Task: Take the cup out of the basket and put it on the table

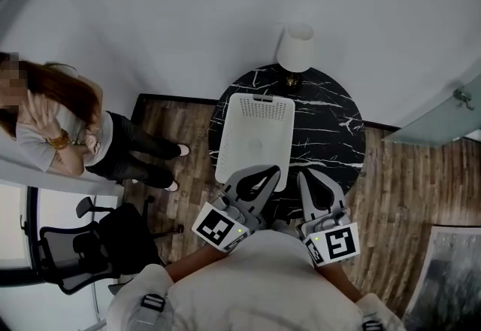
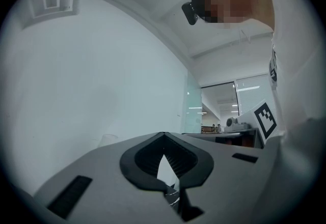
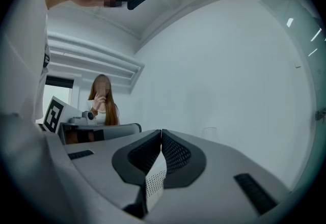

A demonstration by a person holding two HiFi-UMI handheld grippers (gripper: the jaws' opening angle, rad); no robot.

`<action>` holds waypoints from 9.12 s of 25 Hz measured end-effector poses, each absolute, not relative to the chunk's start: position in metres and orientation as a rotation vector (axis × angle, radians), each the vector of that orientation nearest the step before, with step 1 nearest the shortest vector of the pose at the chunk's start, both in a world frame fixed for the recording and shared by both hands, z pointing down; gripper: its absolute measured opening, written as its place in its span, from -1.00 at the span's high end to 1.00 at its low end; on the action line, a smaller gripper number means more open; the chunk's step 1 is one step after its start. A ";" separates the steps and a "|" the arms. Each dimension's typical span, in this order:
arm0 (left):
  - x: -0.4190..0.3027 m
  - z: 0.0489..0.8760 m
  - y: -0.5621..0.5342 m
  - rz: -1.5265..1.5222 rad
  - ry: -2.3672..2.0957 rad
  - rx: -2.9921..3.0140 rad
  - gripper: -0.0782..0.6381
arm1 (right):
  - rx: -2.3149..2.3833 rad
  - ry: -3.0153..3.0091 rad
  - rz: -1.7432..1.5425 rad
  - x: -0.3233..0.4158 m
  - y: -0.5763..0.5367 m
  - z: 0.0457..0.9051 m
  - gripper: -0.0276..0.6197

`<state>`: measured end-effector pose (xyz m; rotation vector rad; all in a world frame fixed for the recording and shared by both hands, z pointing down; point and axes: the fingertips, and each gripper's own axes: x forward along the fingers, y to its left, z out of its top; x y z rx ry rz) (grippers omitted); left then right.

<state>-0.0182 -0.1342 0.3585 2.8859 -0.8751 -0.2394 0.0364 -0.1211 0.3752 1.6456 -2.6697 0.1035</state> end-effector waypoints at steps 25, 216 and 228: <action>-0.045 0.407 -0.172 -0.049 -1.108 2.746 0.77 | 1.330 -2.709 0.277 0.018 -0.166 0.428 0.89; 0.216 0.664 -0.162 0.587 -0.468 2.467 0.77 | 0.992 -1.737 0.612 0.283 -0.137 0.694 0.83; 0.227 0.719 -0.163 0.648 -0.491 2.387 0.77 | 0.929 -1.695 0.647 0.292 -0.140 0.751 0.83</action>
